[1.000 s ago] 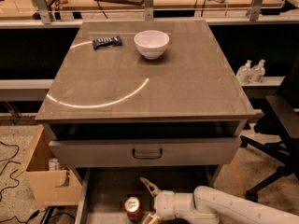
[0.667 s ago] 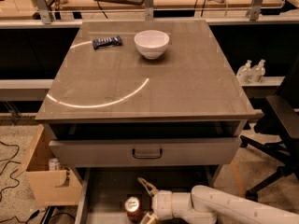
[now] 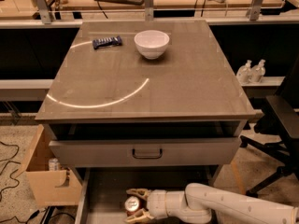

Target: Pick coke can from middle drawer and place on counter

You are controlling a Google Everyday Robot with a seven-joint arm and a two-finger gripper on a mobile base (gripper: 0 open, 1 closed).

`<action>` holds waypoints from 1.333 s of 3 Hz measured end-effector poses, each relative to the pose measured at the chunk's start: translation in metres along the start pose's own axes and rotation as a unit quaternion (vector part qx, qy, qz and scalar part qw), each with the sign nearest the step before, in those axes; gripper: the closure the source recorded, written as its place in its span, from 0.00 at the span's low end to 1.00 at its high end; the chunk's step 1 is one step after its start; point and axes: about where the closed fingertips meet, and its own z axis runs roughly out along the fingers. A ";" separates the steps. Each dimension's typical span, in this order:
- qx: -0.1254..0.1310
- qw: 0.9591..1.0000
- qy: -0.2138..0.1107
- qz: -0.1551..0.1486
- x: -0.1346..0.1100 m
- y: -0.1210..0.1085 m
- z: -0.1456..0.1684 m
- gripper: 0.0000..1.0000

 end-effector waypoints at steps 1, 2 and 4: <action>-0.001 1.000 0.001 -0.001 0.000 0.000 0.002 0.64; -0.002 1.000 0.000 -0.001 -0.001 0.001 0.003 0.87; -0.004 1.000 -0.001 -0.001 -0.001 0.002 0.004 1.00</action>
Offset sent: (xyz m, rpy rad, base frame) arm -0.0001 0.0016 -0.0005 -0.0029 -0.0008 0.0014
